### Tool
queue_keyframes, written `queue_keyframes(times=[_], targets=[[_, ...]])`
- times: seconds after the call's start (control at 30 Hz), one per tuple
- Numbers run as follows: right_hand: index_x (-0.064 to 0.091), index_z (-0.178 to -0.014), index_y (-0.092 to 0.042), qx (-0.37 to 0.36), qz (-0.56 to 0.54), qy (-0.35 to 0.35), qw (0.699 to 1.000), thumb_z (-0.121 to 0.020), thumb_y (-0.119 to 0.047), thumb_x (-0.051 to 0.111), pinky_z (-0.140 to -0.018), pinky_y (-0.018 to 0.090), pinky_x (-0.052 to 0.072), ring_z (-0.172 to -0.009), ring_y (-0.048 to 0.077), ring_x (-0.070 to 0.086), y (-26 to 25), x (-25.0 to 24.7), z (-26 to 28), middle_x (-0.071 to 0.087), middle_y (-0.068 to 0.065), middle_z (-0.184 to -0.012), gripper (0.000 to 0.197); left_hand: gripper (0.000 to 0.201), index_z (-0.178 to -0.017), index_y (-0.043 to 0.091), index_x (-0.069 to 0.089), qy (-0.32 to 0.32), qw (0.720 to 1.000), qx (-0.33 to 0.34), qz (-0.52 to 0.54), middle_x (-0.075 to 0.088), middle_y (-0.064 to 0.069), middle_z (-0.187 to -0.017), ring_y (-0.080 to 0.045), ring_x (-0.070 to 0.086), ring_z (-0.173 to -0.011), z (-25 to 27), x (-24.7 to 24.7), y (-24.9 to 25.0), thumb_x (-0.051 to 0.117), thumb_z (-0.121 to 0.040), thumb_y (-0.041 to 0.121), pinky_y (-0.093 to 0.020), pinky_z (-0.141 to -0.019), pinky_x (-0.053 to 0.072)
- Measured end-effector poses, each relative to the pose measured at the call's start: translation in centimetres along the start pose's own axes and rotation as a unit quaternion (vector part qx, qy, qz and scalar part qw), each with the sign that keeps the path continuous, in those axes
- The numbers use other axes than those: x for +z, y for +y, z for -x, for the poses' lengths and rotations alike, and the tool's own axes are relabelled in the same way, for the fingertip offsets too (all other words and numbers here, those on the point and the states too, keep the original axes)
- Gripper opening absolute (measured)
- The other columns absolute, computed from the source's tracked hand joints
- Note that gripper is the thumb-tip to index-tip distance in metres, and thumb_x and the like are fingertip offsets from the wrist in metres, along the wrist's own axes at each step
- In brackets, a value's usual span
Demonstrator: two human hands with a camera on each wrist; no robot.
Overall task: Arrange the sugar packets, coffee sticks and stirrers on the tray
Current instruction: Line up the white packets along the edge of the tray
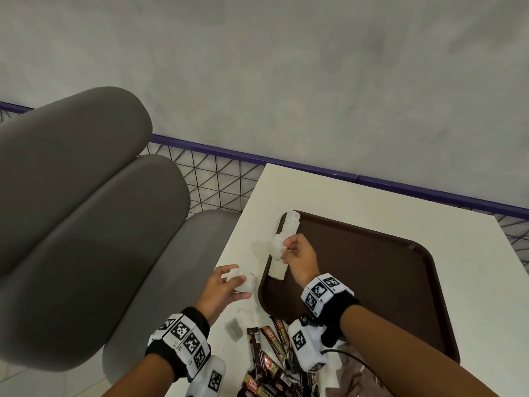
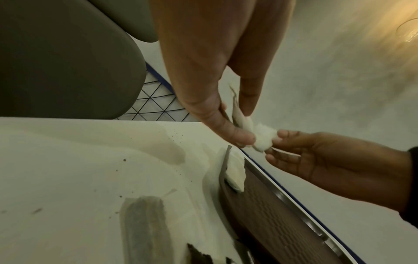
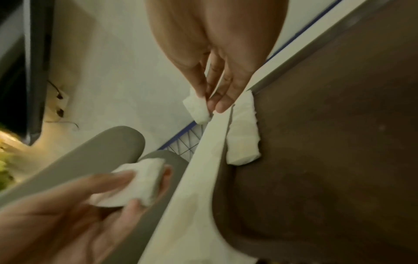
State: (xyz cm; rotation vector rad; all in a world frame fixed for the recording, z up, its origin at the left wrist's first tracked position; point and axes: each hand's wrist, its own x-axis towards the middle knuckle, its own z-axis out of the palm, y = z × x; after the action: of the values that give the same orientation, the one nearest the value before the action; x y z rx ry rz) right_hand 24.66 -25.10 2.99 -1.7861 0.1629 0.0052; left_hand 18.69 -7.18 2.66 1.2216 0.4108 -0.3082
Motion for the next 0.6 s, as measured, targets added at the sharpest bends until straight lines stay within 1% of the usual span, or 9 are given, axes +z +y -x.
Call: queue_keyframes(times=[0.03,0.1,0.17,0.23,0.3,0.37,0.43,0.5,0.6], targets=[[0.048,-0.073,-0.026,-0.001,0.040,0.007,0.999,-0.085,0.005,0.051,-0.071,0.029,0.048,-0.073,0.013,0.052,0.4,-0.6,-0.3,0.052,-0.005,-0.079,0.033,0.031,-0.115,0.002,0.045,0.006,1.000,-0.001,0.010,0.052,-0.019,-0.102,-0.032,0.061,-0.078,-0.2,-0.2,-0.1,0.053,-0.088,-0.009,-0.023,-0.056,0.057],[0.048,-0.073,-0.028,0.002,0.103,0.002,0.995,-0.086,0.003,0.051,-0.073,0.023,0.045,-0.071,0.009,0.050,1.2,-1.4,-0.6,0.052,-0.009,-0.077,0.033,0.024,-0.106,0.001,0.047,0.014,1.000,-0.002,0.019,0.051,-0.022,-0.106,-0.033,0.059,-0.085,-0.5,-0.7,-0.3,0.047,-0.087,-0.014,-0.021,-0.056,0.057],[0.048,-0.073,-0.026,0.018,0.112,-0.017,0.993,-0.083,0.005,0.055,-0.074,0.024,0.045,-0.069,0.010,0.049,2.1,-1.6,-0.8,0.051,-0.008,-0.075,0.034,0.021,-0.100,0.000,0.048,0.024,1.000,0.000,0.008,0.050,-0.023,-0.108,-0.033,0.059,-0.086,-0.8,-1.1,-0.6,0.043,-0.088,-0.016,-0.020,-0.056,0.057],[0.049,-0.074,-0.024,0.049,0.086,-0.042,0.994,-0.079,0.008,0.059,-0.073,0.032,0.048,-0.067,0.011,0.048,2.9,-1.3,-0.7,0.050,-0.003,-0.075,0.034,0.018,-0.102,-0.001,0.049,0.028,1.000,-0.002,-0.002,0.052,-0.024,-0.108,-0.030,0.062,-0.079,-1.1,-1.5,-0.8,0.044,-0.089,-0.013,-0.022,-0.060,0.058],[0.049,-0.074,-0.022,0.075,0.081,-0.064,0.992,-0.075,0.011,0.062,-0.068,0.031,0.048,-0.064,0.011,0.048,3.5,-0.7,-0.6,0.049,-0.001,-0.074,0.035,0.013,-0.101,0.001,0.053,0.023,1.000,-0.003,-0.010,0.055,-0.022,-0.106,-0.024,0.067,-0.067,-1.3,-1.8,-1.0,0.048,-0.091,-0.007,-0.026,-0.069,0.058],[0.048,-0.073,-0.023,0.087,0.108,-0.075,0.987,-0.074,0.013,0.062,-0.068,0.030,0.048,-0.064,0.013,0.048,4.0,-0.1,-0.6,0.048,-0.002,-0.073,0.038,0.013,-0.104,0.000,0.055,0.023,0.999,-0.002,-0.022,0.058,-0.022,-0.105,-0.020,0.067,-0.062,-1.6,-2.1,-1.2,0.052,-0.092,-0.001,-0.029,-0.075,0.057],[0.046,-0.071,-0.025,0.087,0.144,-0.079,0.982,-0.074,0.013,0.060,-0.072,0.029,0.047,-0.068,0.017,0.050,4.4,0.3,-0.5,0.049,-0.002,-0.073,0.041,0.021,-0.111,-0.003,0.056,0.028,0.999,0.000,-0.032,0.057,-0.022,-0.104,-0.023,0.063,-0.066,-1.7,-2.2,-1.2,0.055,-0.092,0.005,-0.028,-0.070,0.059],[0.046,-0.070,-0.027,0.081,0.179,-0.079,0.977,-0.073,0.014,0.057,-0.074,0.030,0.048,-0.074,0.020,0.052,4.6,0.4,-0.5,0.050,0.000,-0.078,0.042,0.022,-0.110,-0.002,0.059,0.035,0.999,0.004,-0.038,0.058,-0.025,-0.103,-0.030,0.056,-0.077,-1.6,-2.2,-1.1,0.057,-0.091,0.009,-0.025,-0.062,0.058],[0.051,-0.076,-0.020,0.060,0.217,-0.075,0.971,-0.072,0.014,0.056,-0.081,0.034,0.051,-0.078,0.019,0.051,4.7,0.6,-0.5,0.049,0.005,-0.089,0.035,0.020,-0.107,0.002,0.064,0.042,0.998,0.007,-0.051,0.064,-0.024,-0.112,-0.030,0.058,-0.089,-1.4,-2.2,-0.8,0.058,-0.091,0.013,-0.023,-0.058,0.056]])
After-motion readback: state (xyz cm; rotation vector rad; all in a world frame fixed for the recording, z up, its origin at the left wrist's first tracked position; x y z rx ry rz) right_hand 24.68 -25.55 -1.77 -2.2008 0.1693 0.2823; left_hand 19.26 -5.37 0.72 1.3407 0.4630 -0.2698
